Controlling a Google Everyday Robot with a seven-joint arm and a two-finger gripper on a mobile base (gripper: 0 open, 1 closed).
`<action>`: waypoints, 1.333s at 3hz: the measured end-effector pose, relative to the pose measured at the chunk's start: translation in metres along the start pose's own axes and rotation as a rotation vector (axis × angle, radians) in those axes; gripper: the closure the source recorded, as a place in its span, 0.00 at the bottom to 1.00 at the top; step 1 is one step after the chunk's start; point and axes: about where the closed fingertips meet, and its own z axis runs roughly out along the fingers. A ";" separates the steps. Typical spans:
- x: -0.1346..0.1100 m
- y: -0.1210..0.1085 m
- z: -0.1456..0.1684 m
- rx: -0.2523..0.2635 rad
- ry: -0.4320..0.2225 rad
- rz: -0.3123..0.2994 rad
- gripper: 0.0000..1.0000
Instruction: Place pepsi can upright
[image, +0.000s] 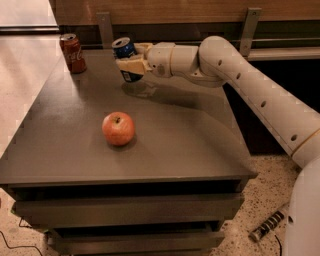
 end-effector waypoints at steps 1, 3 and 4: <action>0.009 -0.001 0.000 0.004 -0.016 0.019 1.00; 0.027 -0.001 0.006 -0.005 0.000 0.077 1.00; 0.040 -0.002 0.009 -0.004 0.015 0.114 1.00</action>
Offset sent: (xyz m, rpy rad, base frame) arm 0.0088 -0.0104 -0.0278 0.0464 0.0658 -0.0187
